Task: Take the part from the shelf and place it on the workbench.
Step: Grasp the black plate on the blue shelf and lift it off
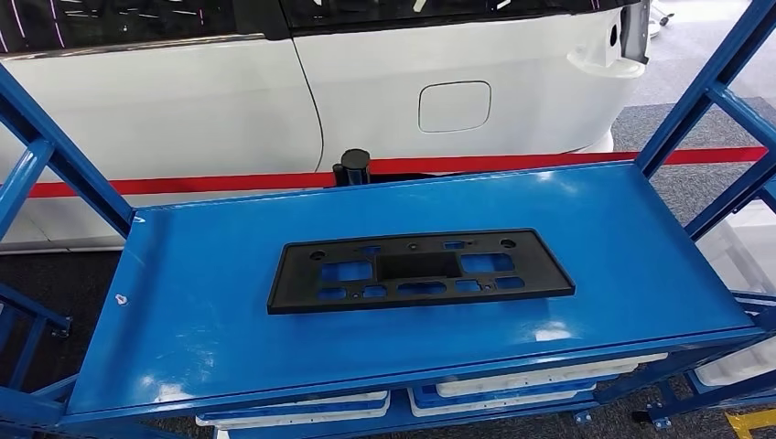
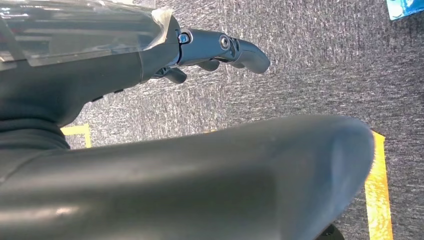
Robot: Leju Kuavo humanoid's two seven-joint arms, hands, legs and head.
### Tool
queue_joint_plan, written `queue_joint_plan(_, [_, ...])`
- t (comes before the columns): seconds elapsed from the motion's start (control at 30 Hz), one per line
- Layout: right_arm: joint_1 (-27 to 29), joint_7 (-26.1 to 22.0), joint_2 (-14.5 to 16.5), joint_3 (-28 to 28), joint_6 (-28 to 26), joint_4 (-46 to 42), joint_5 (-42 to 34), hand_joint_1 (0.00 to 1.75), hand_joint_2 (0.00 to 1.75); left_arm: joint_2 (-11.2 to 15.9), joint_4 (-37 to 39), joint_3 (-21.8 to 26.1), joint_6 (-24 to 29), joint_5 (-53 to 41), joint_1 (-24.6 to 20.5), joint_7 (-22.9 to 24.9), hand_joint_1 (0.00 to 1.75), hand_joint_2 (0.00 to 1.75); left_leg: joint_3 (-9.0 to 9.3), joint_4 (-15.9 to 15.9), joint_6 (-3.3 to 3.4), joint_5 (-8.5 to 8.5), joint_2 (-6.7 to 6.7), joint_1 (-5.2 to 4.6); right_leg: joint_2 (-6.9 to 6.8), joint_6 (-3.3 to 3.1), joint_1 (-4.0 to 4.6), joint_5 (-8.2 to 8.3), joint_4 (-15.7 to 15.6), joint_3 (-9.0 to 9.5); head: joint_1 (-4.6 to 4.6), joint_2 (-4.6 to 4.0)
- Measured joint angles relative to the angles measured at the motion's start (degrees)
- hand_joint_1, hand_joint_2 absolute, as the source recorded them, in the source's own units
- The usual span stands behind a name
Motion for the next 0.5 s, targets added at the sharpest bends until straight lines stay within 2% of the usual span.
queue_joint_plan(0.2, [1.9,-2.2,-1.1,5.5,-1.8,-2.7,4.5,0.00,0.00,-0.1,0.0,0.1,0.0,0.3,0.0,0.0,0.00,0.00,0.00,0.0,0.00,0.00,0.01,0.00,0.00,0.00,0.00,0.00,0.0,0.00,0.00,0.00])
queue_joint_plan(0.4, [2.5,-2.6,-1.6,8.0,-2.3,-3.7,5.9,0.00,0.00,-0.2,0.0,0.1,0.0,0.3,0.0,0.0,0.00,0.00,0.00,0.0,0.00,0.00,0.01,0.00,0.00,0.00,0.00,0.00,0.0,0.00,0.01,0.00])
queue_joint_plan(0.5, [3.1,-3.7,-2.2,9.5,-4.5,-3.8,11.8,0.00,0.00,-0.2,0.0,0.1,0.2,0.3,0.0,0.0,0.00,0.00,-0.01,0.0,0.00,0.00,0.01,0.00,0.00,0.00,0.00,0.00,0.0,0.00,0.01,0.00])
